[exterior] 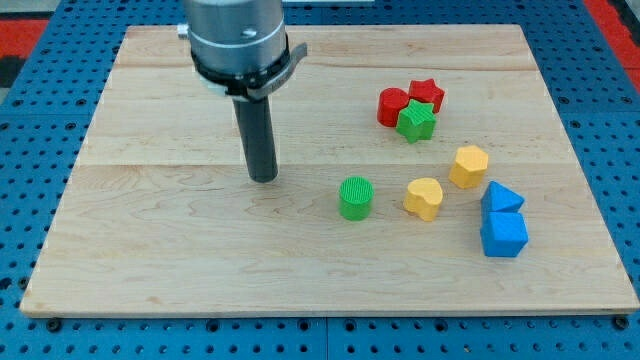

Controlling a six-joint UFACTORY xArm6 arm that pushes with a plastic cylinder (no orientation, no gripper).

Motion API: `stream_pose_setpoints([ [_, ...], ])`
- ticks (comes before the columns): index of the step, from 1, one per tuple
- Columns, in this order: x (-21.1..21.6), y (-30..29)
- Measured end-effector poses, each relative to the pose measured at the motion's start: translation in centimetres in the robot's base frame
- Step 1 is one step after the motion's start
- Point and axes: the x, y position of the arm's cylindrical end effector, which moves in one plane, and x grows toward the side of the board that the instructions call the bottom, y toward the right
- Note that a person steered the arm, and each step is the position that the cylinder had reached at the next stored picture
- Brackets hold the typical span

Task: Make a diagonal line with the green circle and the yellow blocks

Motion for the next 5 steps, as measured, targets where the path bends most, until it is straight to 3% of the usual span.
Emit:
stream_pose_setpoints([
  [2,0.4,6.7],
  [5,5.6,10.4],
])
